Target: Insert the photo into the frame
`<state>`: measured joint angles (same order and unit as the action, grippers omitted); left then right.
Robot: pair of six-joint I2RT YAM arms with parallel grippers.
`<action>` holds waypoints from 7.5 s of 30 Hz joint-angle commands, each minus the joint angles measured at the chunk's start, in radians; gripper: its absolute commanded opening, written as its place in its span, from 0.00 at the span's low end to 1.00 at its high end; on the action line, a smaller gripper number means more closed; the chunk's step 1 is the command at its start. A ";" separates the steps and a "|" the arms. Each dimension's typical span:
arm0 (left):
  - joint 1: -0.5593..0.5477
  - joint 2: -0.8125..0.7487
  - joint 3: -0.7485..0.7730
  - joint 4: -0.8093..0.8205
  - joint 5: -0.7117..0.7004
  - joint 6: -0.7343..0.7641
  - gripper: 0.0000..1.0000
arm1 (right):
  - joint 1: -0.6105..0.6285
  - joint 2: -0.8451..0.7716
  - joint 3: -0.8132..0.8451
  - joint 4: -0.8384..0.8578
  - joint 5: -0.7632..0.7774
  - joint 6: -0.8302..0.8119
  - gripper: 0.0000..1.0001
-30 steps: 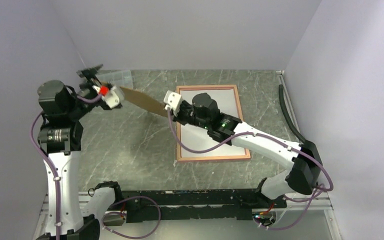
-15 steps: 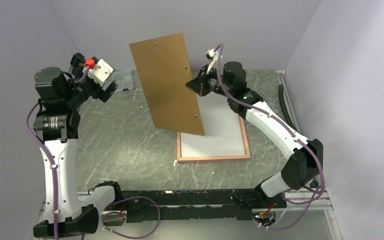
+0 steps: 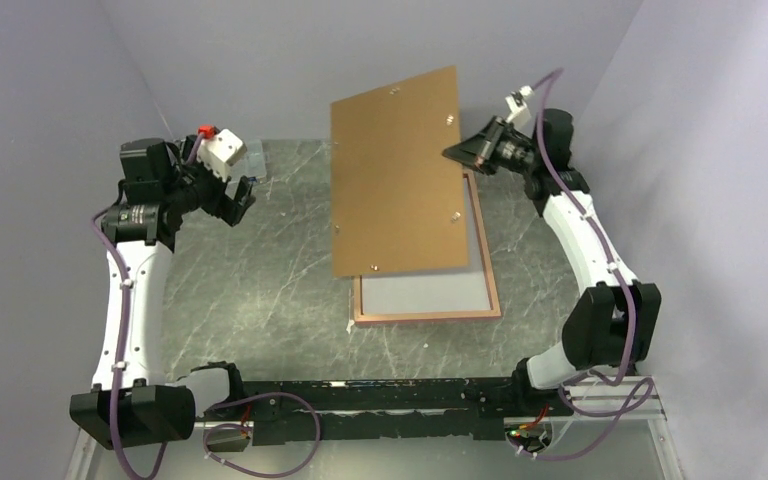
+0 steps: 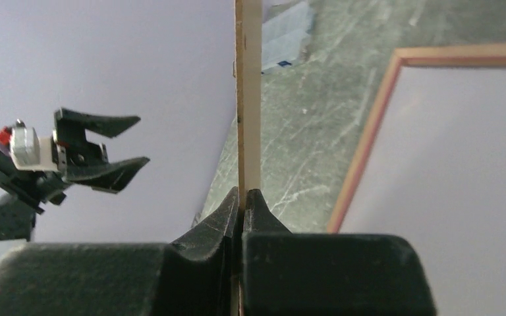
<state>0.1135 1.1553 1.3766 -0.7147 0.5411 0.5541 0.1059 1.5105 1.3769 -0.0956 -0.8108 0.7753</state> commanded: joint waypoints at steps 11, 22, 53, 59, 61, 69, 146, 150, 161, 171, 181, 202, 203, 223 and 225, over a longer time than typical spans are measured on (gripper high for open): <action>-0.014 0.001 -0.173 -0.004 0.211 -0.036 0.90 | -0.289 -0.081 -0.082 -0.168 -0.307 -0.129 0.00; -0.014 -0.010 -0.181 -0.085 0.204 0.018 0.85 | -0.291 0.045 -0.042 -0.323 -0.259 -0.296 0.00; -0.014 0.043 -0.231 -0.050 0.093 -0.034 0.88 | -0.232 0.186 -0.100 -0.195 -0.179 -0.216 0.00; -0.014 0.049 -0.226 -0.069 0.104 -0.025 0.88 | -0.231 0.211 -0.083 -0.183 -0.174 -0.201 0.00; -0.015 0.046 -0.231 -0.066 0.108 -0.026 0.88 | -0.230 0.218 -0.079 -0.172 -0.177 -0.193 0.00; -0.014 0.052 -0.235 -0.066 0.113 -0.032 0.87 | -0.231 0.236 -0.045 -0.172 -0.183 -0.195 0.00; 0.071 0.191 -0.227 -0.164 0.052 0.054 0.94 | 0.349 0.244 -0.175 -0.121 0.657 -0.014 1.00; 0.072 0.209 -0.216 -0.175 0.031 0.045 0.94 | 0.355 0.225 -0.136 -0.190 0.712 -0.057 1.00; 0.081 0.242 -0.079 -0.237 0.033 -0.013 0.94 | 0.342 0.079 -0.069 -0.221 0.832 -0.079 1.00; 0.062 0.309 -0.191 -0.271 0.095 -0.057 0.75 | 0.449 0.022 -0.240 -0.117 0.617 -0.130 1.00; -0.036 0.358 -0.337 -0.132 0.003 -0.041 0.53 | 0.468 -0.093 -0.459 -0.201 0.841 -0.074 0.81; -0.106 0.715 -0.137 -0.040 -0.024 -0.125 0.17 | 0.419 -0.048 -0.693 0.056 0.411 -0.053 0.95; -0.107 0.723 -0.124 -0.039 -0.020 -0.131 0.17 | 0.418 -0.035 -0.675 0.046 0.410 -0.065 0.95; -0.163 0.858 0.097 0.057 0.047 -0.243 0.12 | 0.276 0.014 -0.600 0.016 0.296 -0.048 0.93; -0.166 0.876 0.123 0.064 0.043 -0.252 0.12 | 0.276 0.016 -0.619 0.032 0.280 -0.032 0.93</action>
<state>-0.0277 2.0052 1.4315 -0.7136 0.5003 0.3767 0.3748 1.5211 0.7582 -0.1413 -0.4374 0.6945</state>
